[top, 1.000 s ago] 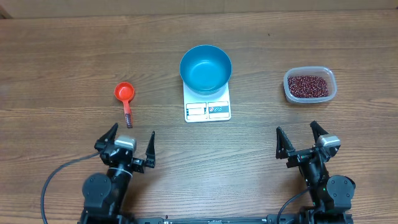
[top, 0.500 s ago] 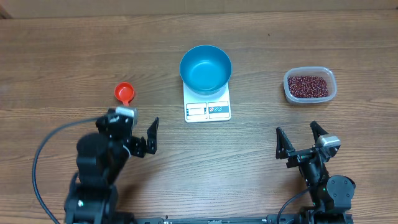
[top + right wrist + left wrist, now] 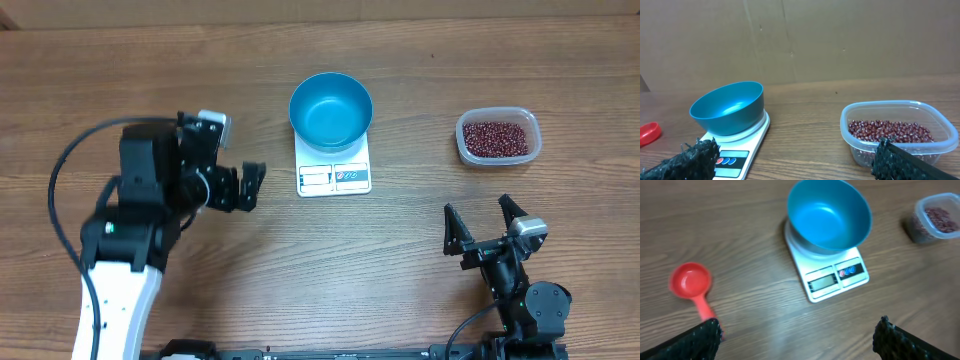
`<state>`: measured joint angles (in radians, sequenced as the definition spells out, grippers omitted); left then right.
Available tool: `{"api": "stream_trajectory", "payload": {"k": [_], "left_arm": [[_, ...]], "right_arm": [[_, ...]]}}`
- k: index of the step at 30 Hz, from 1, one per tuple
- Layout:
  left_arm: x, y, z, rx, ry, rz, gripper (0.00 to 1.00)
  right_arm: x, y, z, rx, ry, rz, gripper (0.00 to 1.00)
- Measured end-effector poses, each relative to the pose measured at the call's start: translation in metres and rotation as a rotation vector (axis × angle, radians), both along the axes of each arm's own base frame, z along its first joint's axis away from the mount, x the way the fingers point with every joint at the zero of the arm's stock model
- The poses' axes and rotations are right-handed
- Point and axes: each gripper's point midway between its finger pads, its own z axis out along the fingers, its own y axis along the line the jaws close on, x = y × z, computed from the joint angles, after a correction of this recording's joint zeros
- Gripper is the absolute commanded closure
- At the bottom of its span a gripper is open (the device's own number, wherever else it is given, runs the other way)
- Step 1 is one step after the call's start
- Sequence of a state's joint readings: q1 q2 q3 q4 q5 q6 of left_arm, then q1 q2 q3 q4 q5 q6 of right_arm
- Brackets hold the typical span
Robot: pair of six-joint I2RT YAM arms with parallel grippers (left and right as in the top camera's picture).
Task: Scoop item into bowl and weigh 150g on scale
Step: 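Move left gripper to the red scoop and grasp its handle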
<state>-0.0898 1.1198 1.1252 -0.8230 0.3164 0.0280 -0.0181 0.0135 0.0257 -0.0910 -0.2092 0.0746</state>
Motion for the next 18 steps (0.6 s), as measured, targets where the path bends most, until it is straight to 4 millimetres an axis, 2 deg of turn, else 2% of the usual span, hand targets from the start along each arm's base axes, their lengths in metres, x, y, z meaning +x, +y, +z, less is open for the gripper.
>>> {"api": "stream_trajectory", "payload": {"k": [3,11,18], "left_arm": [[0.008,-0.004,-0.004,-0.011,0.032,-0.012,0.00],[0.023,0.001,-0.036,0.014,0.127,0.009,0.00],[0.051,0.042,-0.071,0.069,0.192,0.141,0.00]], "right_arm": [[0.000,0.000,0.000,0.000,0.000,0.000,0.00],[0.000,0.000,0.000,0.000,0.000,0.000,0.00],[0.000,0.000,0.000,0.000,0.000,0.000,0.00]]}}
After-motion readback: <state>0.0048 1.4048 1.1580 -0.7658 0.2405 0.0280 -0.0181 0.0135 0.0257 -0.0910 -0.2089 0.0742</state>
